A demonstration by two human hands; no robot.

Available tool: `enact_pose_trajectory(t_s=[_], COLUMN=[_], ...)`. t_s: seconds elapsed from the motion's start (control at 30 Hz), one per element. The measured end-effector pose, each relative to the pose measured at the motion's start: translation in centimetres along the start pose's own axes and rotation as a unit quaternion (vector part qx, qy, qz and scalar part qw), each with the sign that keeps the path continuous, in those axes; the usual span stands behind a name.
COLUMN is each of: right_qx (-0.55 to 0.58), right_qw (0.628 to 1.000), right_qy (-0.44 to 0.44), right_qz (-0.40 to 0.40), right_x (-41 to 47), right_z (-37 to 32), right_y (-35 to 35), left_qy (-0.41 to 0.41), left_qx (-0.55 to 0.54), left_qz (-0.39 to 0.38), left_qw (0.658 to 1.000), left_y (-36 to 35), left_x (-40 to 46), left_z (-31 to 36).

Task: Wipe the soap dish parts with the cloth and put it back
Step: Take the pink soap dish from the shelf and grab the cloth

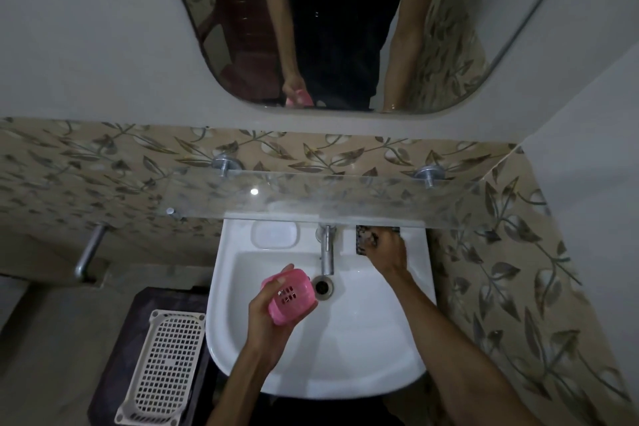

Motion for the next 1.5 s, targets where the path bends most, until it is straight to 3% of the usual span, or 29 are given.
enact_pose_trajectory(t_s=[0.13,0.27,0.4,0.5,0.7,0.87,1.07,1.2,1.33,1.5], right_qx=[-0.012,0.107,0.237,0.362,0.491,0.539,0.494,0.491,0.573,0.675], right_qw=[0.999,0.991,0.955,0.902,0.837,0.815,0.846,0.852,0.801,0.731], right_qy=[0.013,-0.056,-0.117,-0.157,-0.192,-0.153,-0.068,-0.009,-0.003,0.024], right_qz=[-0.035,0.055,0.136,0.175,0.145,0.147,0.187,0.182,0.174,0.095], right_x=[-0.1,-0.7,-1.9,-2.9,-5.4,-6.6,-7.3,-7.9,-8.4,-9.1], right_z=[0.2,1.0,2.3,2.9,2.8,-0.8,-6.0,-8.5,-10.3,-13.2], right_y=[0.1,0.6,1.4,1.8,2.1,3.6,6.1,6.6,8.0,9.5], left_qy=[0.0,0.0,-0.003,0.002,0.026,0.032,0.096,0.064,0.047,0.059], left_qx=[0.015,0.048,0.06,0.052,0.059,0.053,0.01,0.025,0.038,0.03], left_qz=[-0.001,-0.015,-0.03,-0.036,-0.026,-0.033,-0.066,-0.052,-0.027,-0.011], left_qw=[1.0,0.999,0.998,0.998,0.998,0.998,0.993,0.996,0.998,0.998], left_y=[-0.6,-1.7,-2.1,-2.4,-3.4,-4.2,-3.0,-2.4,-1.1,-0.4], left_x=[0.1,0.0,0.2,0.3,0.5,0.2,-0.6,-1.1,-1.0,-0.6], left_z=[0.4,0.6,0.6,0.6,0.2,0.0,-1.5,-1.5,-0.6,-0.6])
Point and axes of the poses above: each hand's wrist, its own x-axis towards the middle knuckle, its own y-axis out of the back of the hand, z = x × y, the point moved 3 cm from there along x, towards the middle knuckle, and after that the axes turned 13 degrees about y, right-handed, at the moved point
